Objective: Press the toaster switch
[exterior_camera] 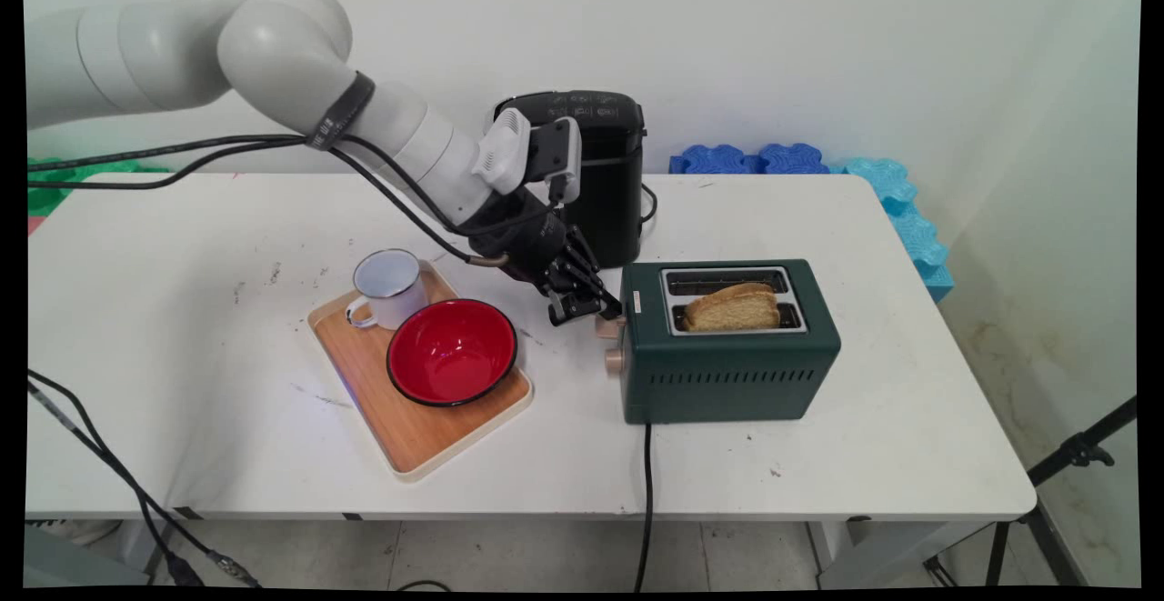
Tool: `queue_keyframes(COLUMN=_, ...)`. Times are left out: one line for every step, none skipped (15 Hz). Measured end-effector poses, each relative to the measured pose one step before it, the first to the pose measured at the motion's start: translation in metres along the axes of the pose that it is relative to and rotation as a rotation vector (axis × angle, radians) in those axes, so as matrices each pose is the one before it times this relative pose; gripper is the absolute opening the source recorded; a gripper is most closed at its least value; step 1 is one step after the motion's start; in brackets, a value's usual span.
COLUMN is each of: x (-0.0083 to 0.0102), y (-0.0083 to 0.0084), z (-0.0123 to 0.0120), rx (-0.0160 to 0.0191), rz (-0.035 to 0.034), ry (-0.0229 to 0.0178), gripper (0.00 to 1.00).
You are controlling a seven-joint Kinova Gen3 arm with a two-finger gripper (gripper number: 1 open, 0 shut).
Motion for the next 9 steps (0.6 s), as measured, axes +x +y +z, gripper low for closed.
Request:
queue_keyframes(x=-0.00103, y=-0.00019, z=0.00114, rx=-0.0005, rz=-0.00375, ry=0.00027, gripper=0.0)
queue_keyframes(x=-0.00076, y=-0.00016, z=0.00093, rx=-0.00026, rz=-0.00463, ry=0.00072, gripper=0.0)
queue_keyframes(x=-0.00092, y=-0.00004, z=0.00102, rx=-0.00051, rz=-0.00555, ry=0.00063, gripper=0.0)
queue_keyframes(x=-0.00097, y=0.0, z=0.00097, rx=-0.00059, rz=-0.0056, ry=0.00038, gripper=0.0)
queue_keyframes(x=-0.00092, y=0.00006, z=0.00109, rx=-0.00096, rz=-0.00463, ry=0.00003, gripper=0.0)
queue_keyframes(x=-0.00081, y=0.00003, z=0.00087, rx=-0.00071, rz=-0.00362, ry=0.00013, gripper=0.0)
queue_keyframes(x=-0.00092, y=0.00001, z=0.00105, rx=-0.00076, rz=-0.00363, ry=-0.00018, gripper=0.0)
queue_keyframes(x=-0.0009, y=0.00013, z=0.00102, rx=-0.00091, rz=-0.00345, ry=-0.0003, gripper=0.0)
queue_keyframes(x=-0.00079, y=0.00009, z=0.00086, rx=-0.00078, rz=-0.00294, ry=-0.00027, gripper=0.0)
